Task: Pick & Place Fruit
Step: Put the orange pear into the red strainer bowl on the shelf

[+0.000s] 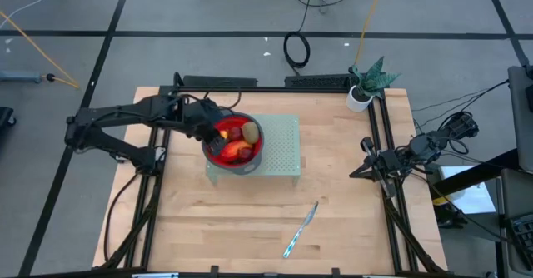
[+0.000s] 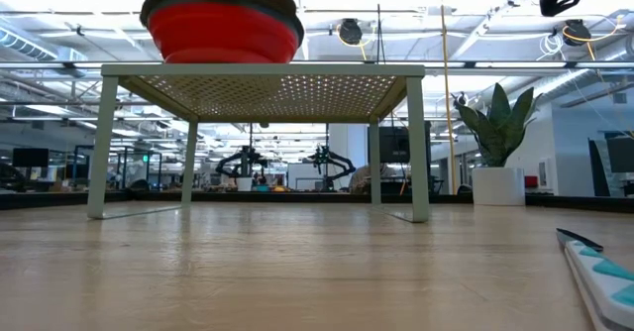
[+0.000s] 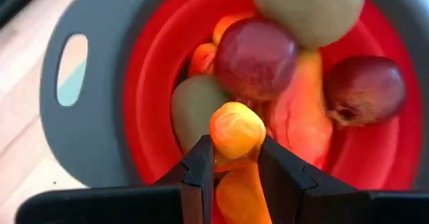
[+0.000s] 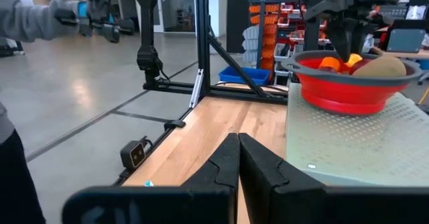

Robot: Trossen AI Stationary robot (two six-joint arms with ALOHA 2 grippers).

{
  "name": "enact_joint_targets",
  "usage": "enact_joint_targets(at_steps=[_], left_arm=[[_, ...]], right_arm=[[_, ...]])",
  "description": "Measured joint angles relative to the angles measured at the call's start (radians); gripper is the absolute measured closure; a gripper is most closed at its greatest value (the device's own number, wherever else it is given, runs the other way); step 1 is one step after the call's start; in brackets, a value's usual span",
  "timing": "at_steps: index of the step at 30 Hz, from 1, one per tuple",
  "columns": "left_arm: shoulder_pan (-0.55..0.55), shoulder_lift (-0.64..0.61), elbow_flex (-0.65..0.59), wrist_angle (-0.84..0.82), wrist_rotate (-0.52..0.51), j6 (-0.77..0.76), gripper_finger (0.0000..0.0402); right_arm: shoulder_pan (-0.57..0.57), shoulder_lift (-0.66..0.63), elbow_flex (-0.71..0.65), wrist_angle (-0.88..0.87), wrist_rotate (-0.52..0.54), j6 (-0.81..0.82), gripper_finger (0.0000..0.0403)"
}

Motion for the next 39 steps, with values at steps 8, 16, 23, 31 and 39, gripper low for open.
enact_joint_targets(at_steps=[8,16,23,31,39], left_arm=[[0.037,0.000,-0.023,0.015,0.016,0.078,0.0314],[0.063,0.000,-0.023,0.016,0.016,0.113,0.0314],[0.067,0.000,-0.023,0.015,0.015,0.143,0.0276],[0.069,0.000,-0.023,0.015,0.038,0.132,0.0175],[0.065,-0.012,0.002,0.012,0.059,0.130,0.0153]], right_arm=[[0.000,0.000,0.000,0.000,0.000,0.036,0.0403],[0.000,0.000,0.000,0.000,0.000,0.036,0.0403],[0.000,0.000,0.000,0.000,0.000,0.036,0.0403],[0.000,0.000,0.000,0.000,-0.003,0.064,0.0403],[0.000,0.023,0.000,0.109,-0.007,0.139,0.0403]])
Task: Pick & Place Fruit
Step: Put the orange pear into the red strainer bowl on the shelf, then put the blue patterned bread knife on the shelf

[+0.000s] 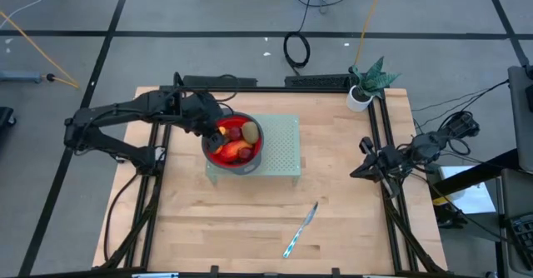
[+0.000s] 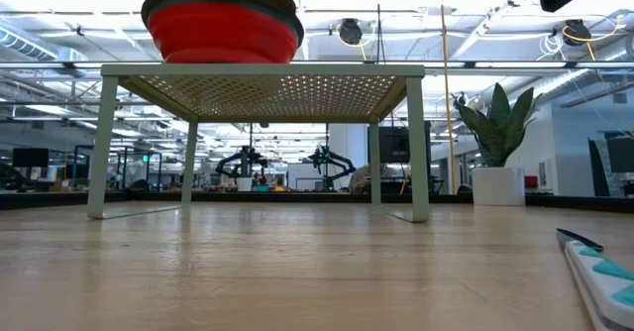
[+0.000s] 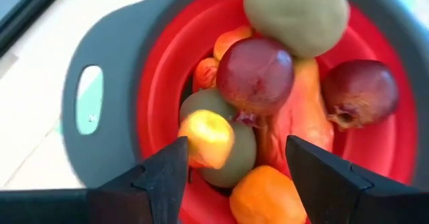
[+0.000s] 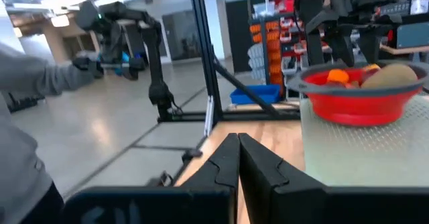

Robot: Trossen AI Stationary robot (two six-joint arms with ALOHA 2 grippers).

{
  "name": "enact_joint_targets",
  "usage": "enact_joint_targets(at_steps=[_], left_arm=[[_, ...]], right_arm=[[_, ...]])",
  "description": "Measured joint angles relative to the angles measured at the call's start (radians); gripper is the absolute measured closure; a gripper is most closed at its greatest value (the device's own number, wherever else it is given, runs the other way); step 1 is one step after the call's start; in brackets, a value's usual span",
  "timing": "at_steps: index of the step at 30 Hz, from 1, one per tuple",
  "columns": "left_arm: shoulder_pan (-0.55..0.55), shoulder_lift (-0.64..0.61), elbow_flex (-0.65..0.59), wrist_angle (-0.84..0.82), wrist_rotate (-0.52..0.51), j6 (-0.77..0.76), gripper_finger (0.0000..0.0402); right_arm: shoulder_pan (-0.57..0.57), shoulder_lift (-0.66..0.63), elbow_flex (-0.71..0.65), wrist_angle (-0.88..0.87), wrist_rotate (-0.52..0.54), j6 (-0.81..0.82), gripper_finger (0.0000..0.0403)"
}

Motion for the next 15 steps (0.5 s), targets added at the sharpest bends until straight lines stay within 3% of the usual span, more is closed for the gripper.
enact_joint_targets(at_steps=[10,15], left_arm=[[-0.023,-0.079,0.001,0.002,0.005,0.084,0.0151],[-0.023,-0.168,0.002,0.078,0.005,0.140,0.0151]], right_arm=[[0.001,0.182,0.000,0.217,-0.001,-0.018,0.0403],[0.002,0.307,0.000,0.319,0.010,-0.017,0.0403]])
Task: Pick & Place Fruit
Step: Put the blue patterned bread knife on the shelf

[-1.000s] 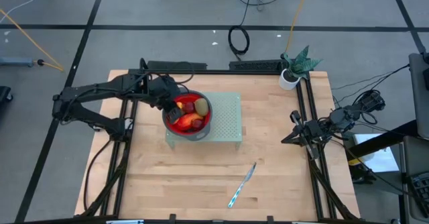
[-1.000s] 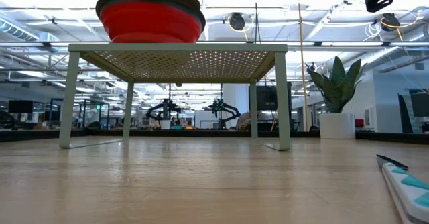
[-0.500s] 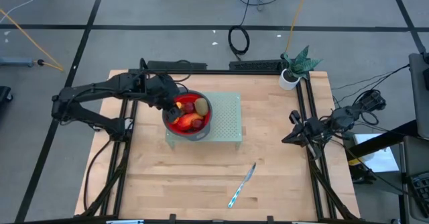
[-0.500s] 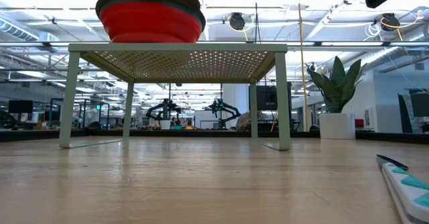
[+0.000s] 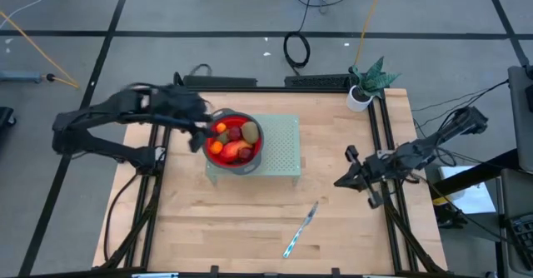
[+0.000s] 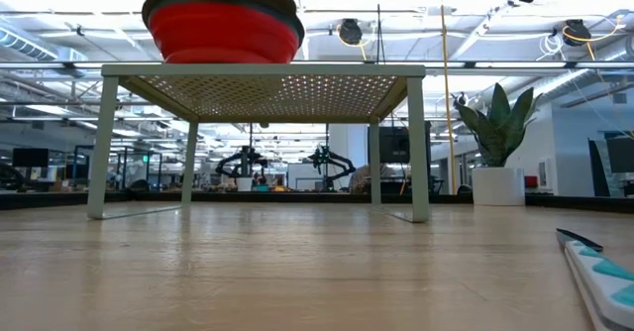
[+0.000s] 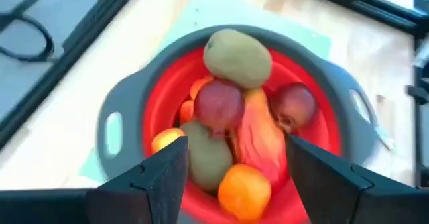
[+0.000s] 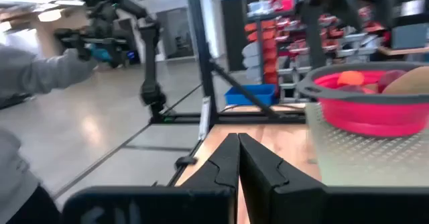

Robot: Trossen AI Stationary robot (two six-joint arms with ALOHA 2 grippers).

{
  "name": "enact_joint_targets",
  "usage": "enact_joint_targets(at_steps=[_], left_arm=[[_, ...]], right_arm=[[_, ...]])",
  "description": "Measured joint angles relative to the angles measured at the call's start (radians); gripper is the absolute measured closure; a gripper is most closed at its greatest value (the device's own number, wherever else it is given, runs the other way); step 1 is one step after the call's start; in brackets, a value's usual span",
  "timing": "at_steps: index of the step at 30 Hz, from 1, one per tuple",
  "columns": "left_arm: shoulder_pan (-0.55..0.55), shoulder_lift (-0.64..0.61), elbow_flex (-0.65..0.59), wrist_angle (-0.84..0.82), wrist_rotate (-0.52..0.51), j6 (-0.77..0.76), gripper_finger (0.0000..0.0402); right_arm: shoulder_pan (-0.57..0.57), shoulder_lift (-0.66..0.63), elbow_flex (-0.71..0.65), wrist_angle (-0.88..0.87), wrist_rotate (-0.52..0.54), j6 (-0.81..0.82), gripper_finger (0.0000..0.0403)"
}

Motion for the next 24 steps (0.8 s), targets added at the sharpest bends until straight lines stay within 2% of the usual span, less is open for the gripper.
enact_joint_targets(at_steps=[4,9,15,24], left_arm=[[-0.001,-0.090,-0.012,0.038,0.001,0.035,0.0151],[-0.001,-0.191,-0.061,0.064,0.042,0.049,0.0151],[-0.001,-0.313,-0.226,0.228,0.194,0.113,0.0151],[-0.001,-0.490,-0.465,0.336,0.181,0.114,0.0151]], right_arm=[[0.011,0.082,0.000,0.089,0.064,0.001,0.0403],[0.066,0.171,0.041,0.104,0.212,0.025,0.0403],[0.140,0.286,0.144,0.075,0.373,0.018,0.0403],[0.216,0.475,0.283,0.024,0.520,0.148,0.0403]])
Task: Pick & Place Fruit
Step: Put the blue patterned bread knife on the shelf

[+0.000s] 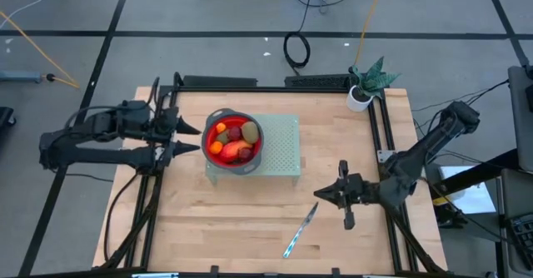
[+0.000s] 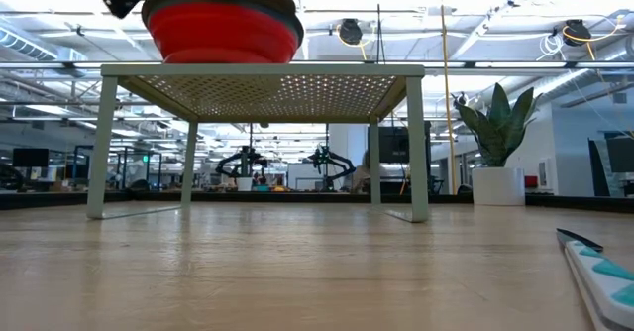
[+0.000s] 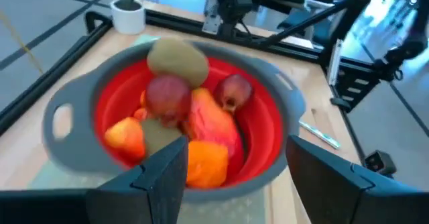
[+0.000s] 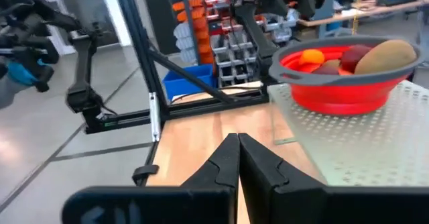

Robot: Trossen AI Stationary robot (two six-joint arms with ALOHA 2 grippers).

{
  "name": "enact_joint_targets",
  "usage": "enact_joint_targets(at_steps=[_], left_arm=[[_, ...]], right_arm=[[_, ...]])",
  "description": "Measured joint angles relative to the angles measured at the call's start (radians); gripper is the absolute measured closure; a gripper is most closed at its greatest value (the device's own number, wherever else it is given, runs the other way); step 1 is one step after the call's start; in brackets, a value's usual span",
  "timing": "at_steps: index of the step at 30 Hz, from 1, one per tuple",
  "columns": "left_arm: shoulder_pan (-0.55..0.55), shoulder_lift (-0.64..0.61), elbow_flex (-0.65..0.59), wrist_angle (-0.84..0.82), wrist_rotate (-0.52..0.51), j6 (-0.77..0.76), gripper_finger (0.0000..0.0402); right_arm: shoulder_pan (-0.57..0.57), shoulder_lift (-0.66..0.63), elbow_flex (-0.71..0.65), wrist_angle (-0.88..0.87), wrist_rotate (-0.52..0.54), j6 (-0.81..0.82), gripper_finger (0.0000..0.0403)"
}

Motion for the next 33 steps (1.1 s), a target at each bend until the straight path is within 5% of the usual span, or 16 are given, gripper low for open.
enact_joint_targets(at_steps=[8,23,33], left_arm=[[0.000,-0.202,-0.142,0.000,-0.145,-0.044,0.0151],[0.000,-0.534,-0.402,0.079,-0.079,-0.016,0.0151],[0.000,-0.582,-0.433,0.115,-0.153,0.018,0.0151]], right_arm=[[0.027,0.153,0.171,-0.165,0.053,0.170,0.0403],[0.024,0.419,0.521,-0.666,0.038,0.697,0.0403],[-0.003,0.568,0.667,-0.846,-0.212,1.060,0.0403]])
